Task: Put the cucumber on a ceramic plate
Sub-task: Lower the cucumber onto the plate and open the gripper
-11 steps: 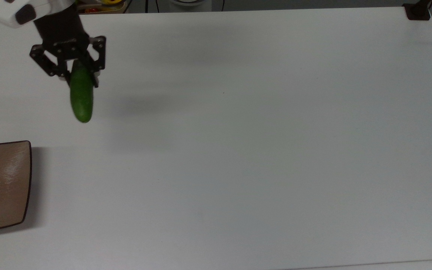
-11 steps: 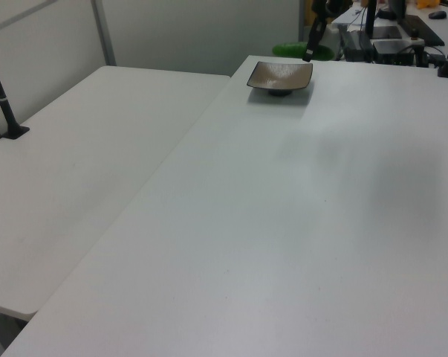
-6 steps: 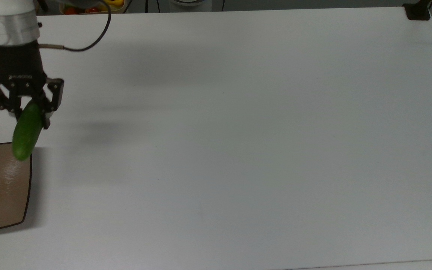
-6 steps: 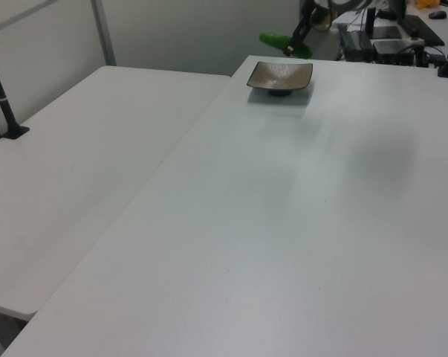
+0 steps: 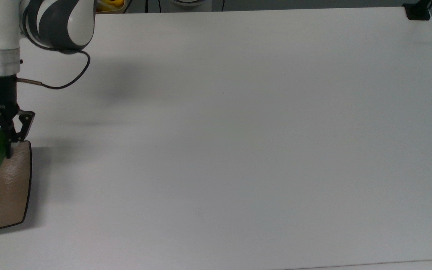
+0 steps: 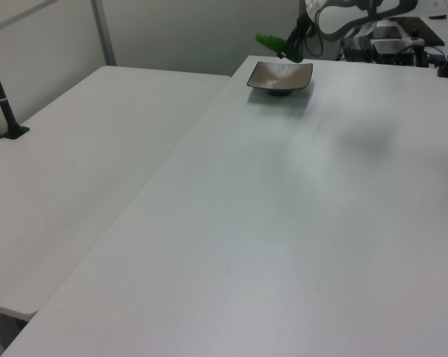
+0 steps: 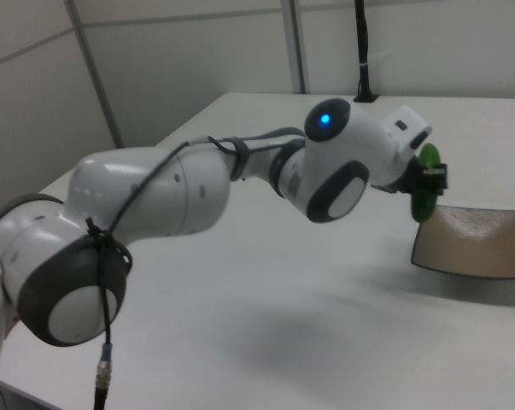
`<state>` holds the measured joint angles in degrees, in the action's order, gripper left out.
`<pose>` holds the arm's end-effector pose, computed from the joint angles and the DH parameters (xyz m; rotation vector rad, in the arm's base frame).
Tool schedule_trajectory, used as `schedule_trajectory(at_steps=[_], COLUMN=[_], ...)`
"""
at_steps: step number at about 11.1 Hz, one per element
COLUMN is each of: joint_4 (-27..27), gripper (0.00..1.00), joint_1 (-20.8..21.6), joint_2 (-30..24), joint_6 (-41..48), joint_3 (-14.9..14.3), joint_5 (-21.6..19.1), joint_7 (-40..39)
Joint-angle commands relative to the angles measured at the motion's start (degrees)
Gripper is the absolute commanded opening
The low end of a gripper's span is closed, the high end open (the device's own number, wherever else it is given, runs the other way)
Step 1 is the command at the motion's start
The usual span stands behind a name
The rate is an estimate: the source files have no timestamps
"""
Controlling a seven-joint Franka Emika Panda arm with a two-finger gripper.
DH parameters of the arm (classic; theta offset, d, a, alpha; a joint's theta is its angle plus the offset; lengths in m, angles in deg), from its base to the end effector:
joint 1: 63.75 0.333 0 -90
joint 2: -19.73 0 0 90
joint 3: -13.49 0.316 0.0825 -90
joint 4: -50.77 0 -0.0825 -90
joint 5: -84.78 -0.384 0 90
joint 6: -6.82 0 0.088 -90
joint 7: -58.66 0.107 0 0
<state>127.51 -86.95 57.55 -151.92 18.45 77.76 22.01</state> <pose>0.7326 -0.2675 0.4328 2.6951 0.2505 1.0606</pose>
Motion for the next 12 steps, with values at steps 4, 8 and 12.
schedule_trajectory(at_steps=[4, 8, 12], joint_4=[-8.7, -10.48, -10.39], gripper=[0.07, 0.26, 0.71], joint_1=[0.43, 0.34, 0.43], joint_2=[12.71, 15.53, 15.54], joint_6=[-10.8, -10.8, -10.89], joint_3=[-3.46, -3.46, -3.46], joint_5=[1.48, 1.57, 1.57], joint_7=[-4.14, -4.14, -4.14])
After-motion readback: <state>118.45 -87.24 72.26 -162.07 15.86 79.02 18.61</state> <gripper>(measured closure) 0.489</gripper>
